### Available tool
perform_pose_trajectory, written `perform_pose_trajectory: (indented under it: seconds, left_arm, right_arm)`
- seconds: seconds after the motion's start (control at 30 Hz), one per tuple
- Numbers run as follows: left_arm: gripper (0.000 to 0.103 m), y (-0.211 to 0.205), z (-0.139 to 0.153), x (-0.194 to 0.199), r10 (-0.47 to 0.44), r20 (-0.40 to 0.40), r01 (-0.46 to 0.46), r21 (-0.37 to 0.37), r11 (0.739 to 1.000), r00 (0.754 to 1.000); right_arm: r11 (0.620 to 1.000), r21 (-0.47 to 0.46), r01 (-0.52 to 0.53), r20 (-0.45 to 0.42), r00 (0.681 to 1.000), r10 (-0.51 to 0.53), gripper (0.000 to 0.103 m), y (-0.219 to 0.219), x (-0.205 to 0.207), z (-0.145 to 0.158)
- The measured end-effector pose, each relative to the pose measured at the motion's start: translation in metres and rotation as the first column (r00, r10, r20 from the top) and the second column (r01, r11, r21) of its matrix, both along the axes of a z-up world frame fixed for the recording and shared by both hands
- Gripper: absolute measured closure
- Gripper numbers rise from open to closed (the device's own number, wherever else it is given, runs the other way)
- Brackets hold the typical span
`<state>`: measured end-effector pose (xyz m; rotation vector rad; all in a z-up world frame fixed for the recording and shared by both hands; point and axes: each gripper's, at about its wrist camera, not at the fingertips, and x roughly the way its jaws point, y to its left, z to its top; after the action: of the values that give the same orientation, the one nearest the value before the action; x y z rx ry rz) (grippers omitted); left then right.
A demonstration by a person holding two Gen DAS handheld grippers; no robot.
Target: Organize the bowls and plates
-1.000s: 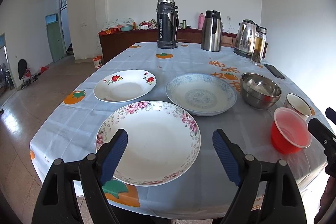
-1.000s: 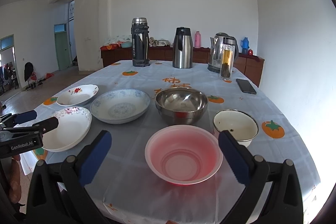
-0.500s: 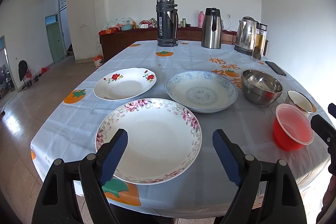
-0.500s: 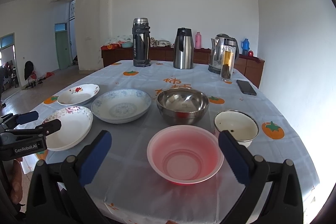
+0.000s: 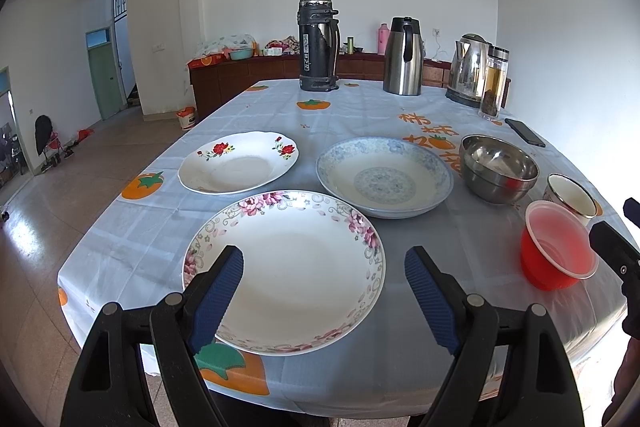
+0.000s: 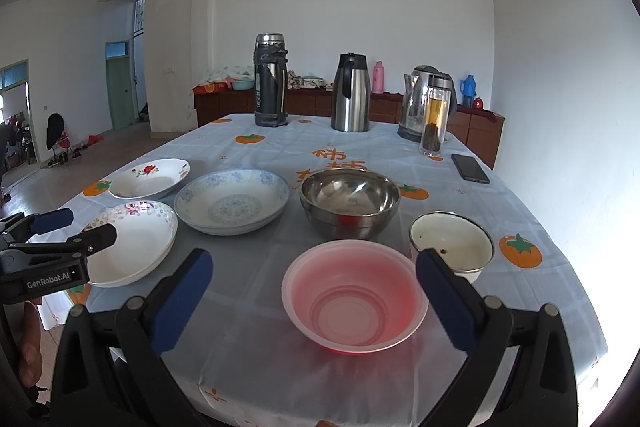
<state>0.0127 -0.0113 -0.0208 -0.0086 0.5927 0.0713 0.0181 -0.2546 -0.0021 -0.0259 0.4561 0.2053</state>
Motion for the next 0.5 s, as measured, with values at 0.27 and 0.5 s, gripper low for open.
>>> perform_pose_trajectory:
  seconds: [0.27,0.5]
  left_arm:
    - [0.018,0.0009,0.0007,-0.0002,0.002,0.0,-0.002,-0.002,1.0,1.0]
    - [0.018,0.0014,0.0009,0.0001,0.001,0.0,-0.001,-0.002,1.0,1.0]
  right_arm:
    - [1.0,-0.005,-0.005,0.004,1.0,0.005,0.0,0.0025,0.0001,-0.0008]
    - [1.0,0.003,-0.019,0.006,1.0,0.019,0.0,0.0052,0.0002,-0.0008]
